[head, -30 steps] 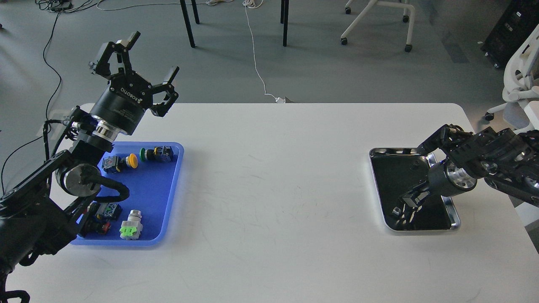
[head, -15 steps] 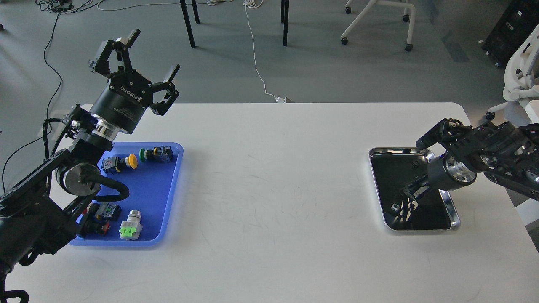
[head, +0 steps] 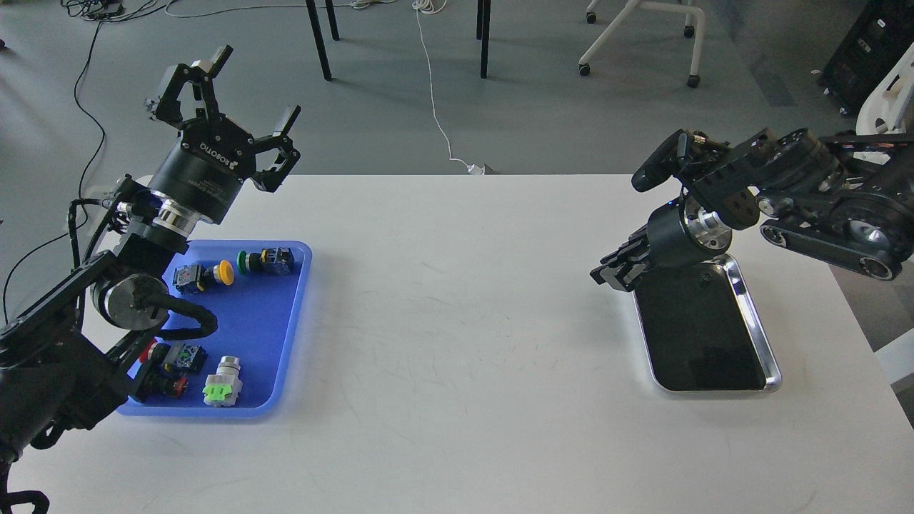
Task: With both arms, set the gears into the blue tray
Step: 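Lift the black gear and set it on the table toward the left gripper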
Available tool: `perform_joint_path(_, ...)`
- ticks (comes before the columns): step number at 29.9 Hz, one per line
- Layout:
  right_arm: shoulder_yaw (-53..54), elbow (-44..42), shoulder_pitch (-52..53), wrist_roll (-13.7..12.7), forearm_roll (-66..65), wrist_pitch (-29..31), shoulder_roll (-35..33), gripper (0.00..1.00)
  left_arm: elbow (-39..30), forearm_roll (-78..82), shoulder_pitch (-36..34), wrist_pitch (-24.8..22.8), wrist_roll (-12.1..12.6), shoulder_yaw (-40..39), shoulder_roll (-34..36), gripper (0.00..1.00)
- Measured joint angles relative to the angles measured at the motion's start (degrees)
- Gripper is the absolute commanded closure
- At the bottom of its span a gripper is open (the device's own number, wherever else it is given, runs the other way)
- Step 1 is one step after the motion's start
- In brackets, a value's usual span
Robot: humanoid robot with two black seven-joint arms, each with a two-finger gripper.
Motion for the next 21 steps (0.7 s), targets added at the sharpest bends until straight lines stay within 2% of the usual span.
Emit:
perform_joint_path(12,-2.73,-3.78,-0.56,-0.01,6.43,-0.73,14.11,0.82,0.00,0.00,0.27,0.00,0.00,-0.22,0.27,0.02)
perform_joint_path(21,-4.70,-5.60,-2.40,-0.01,7.81,-2.12,18.99,0.81,0.00,-0.03,0.49,0.00,0.00,-0.82,0.27,0.02)
